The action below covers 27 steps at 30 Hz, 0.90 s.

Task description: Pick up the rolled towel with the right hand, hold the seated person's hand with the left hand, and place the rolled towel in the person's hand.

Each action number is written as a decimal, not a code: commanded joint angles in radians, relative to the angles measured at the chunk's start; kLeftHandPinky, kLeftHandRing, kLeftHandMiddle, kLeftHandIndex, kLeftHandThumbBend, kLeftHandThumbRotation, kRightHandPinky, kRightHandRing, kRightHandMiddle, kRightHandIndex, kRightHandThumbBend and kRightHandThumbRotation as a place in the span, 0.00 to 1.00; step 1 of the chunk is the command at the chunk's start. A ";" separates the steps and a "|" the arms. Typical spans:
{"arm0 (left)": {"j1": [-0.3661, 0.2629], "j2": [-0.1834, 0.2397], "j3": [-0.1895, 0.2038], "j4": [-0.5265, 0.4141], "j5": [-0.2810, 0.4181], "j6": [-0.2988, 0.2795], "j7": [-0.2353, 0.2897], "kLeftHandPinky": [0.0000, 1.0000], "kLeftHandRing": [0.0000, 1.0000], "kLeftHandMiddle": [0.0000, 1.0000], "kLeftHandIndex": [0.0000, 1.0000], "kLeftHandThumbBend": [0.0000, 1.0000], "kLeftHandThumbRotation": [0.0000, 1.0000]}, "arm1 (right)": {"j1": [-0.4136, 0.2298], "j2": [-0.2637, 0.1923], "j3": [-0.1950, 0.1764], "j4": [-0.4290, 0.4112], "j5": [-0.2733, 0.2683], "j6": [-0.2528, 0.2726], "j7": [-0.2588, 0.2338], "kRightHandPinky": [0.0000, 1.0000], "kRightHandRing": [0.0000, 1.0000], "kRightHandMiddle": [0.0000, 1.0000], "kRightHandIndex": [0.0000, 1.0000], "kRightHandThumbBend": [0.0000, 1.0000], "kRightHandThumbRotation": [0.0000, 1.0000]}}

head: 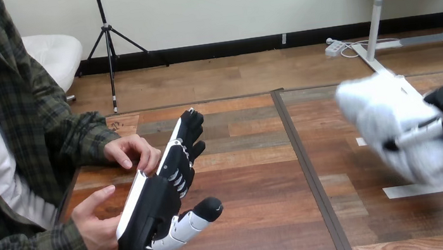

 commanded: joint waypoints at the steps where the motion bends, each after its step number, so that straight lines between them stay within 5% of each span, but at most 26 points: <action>1: -0.039 0.015 -0.001 -0.057 -0.017 0.002 -0.008 0.97 1.00 1.00 1.00 1.00 0.69 | -0.074 -0.044 -0.077 -0.066 0.061 -0.053 0.010 0.04 0.08 0.13 0.12 0.67 0.00; 15: -0.028 0.034 0.013 -0.083 0.027 0.004 0.019 0.97 1.00 1.00 1.00 1.00 0.70 | -0.075 -0.073 -0.167 -0.115 0.152 -0.089 0.087 0.03 0.07 0.12 0.11 0.65 0.00; 27: 0.007 0.101 0.088 -0.212 0.488 0.052 0.319 0.93 0.98 1.00 1.00 1.00 0.71 | -0.036 -0.076 -0.230 -0.177 0.225 -0.135 0.166 0.03 0.07 0.11 0.10 0.63 0.00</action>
